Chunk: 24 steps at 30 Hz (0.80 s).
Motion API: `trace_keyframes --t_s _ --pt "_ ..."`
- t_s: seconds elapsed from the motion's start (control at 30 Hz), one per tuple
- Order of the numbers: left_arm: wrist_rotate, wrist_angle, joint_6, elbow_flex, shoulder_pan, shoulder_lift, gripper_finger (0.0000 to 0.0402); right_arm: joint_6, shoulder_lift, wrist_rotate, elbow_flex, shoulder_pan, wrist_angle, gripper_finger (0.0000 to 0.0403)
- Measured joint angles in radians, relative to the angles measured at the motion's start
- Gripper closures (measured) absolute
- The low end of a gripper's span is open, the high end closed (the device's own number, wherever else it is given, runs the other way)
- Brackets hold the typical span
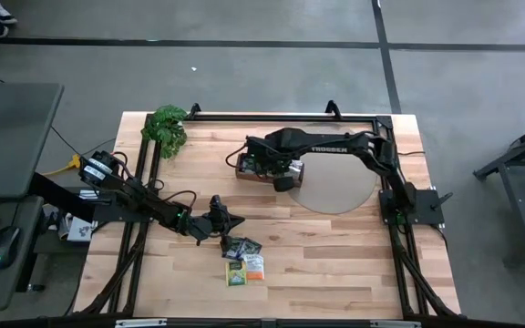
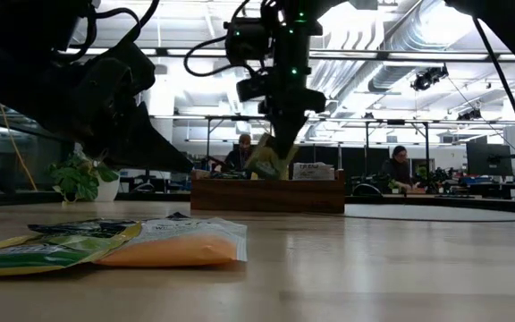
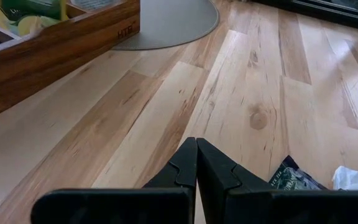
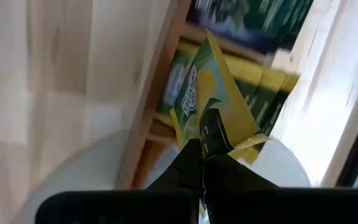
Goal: Pick & Place Tea
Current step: Put the yellow tea bag into the middle section of the wooden organizer
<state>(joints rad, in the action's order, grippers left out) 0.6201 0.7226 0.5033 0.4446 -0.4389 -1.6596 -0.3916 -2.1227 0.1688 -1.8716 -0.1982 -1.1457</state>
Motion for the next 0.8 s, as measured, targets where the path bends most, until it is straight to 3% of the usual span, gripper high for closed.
trace_keyframes --t_s 0.8 --pt "0.0 -0.016 0.002 0.0 0.0 0.0 0.04 -0.003 0.0 -0.019 0.037 -0.007 0.024 0.0403"
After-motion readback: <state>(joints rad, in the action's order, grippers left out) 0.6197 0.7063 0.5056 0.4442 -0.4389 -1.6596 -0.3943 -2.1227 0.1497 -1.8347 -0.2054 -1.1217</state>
